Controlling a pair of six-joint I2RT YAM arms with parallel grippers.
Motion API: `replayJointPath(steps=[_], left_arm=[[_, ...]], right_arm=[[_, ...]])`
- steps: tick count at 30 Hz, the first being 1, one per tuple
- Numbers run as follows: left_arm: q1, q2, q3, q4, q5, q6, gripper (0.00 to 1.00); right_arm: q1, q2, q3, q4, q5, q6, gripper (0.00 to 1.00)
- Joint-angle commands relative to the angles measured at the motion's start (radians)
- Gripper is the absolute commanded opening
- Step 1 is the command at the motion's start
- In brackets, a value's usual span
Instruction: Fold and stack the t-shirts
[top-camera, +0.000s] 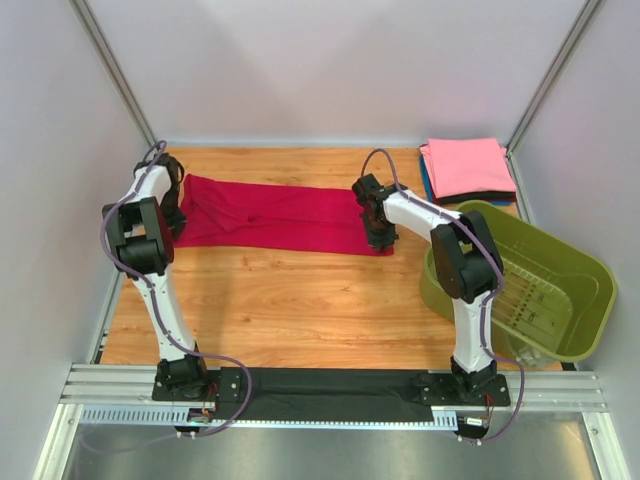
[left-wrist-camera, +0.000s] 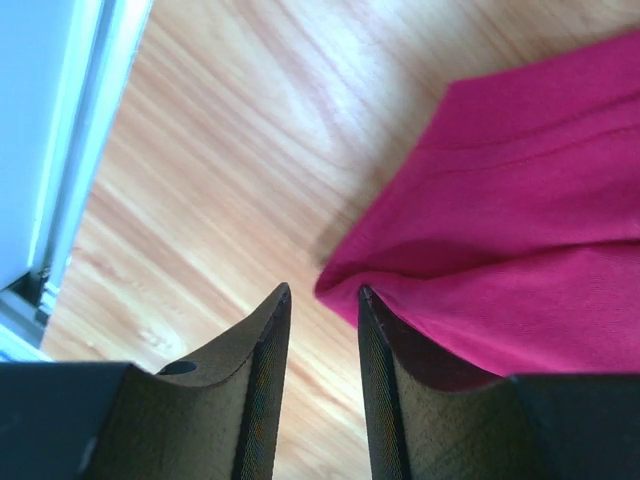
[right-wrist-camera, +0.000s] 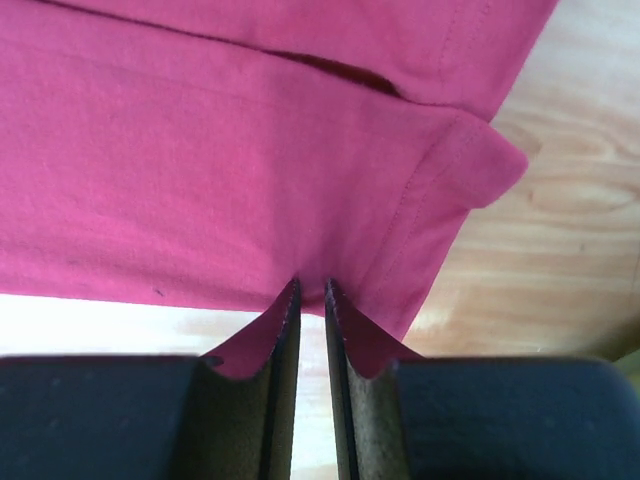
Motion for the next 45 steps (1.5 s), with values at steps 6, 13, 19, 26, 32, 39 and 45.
replayJointPath(steps=[6, 13, 19, 26, 32, 39, 45], left_arm=[[0.01, -0.14, 0.04, -0.036, 0.071, 0.062, 0.43], [-0.002, -0.286, -0.107, 0.176, 0.653, -0.108, 0.43], [-0.061, -0.231, -0.147, 0.216, 0.724, -0.165, 0.43], [-0.07, -0.234, -0.25, 0.297, 0.696, -0.253, 0.46], [-0.076, -0.211, -0.273, 0.307, 0.675, -0.29, 0.45], [-0.076, -0.203, -0.21, 0.227, 0.601, -0.237, 0.45], [-0.084, -0.212, -0.157, 0.188, 0.568, -0.204, 0.46]], right_arm=[[0.056, -0.087, -0.026, -0.057, -0.1, 0.064, 0.2], [0.058, -0.112, 0.132, -0.167, -0.043, 0.041, 0.24], [0.053, -0.107, 0.239, -0.21, -0.056, -0.004, 0.24], [0.018, -0.143, 0.173, -0.172, -0.059, 0.002, 0.24], [-0.076, -0.112, 0.032, -0.062, -0.082, 0.038, 0.22], [-0.1, -0.026, 0.009, -0.037, -0.11, 0.03, 0.2], [-0.1, -0.05, 0.009, -0.08, -0.055, 0.033, 0.19]])
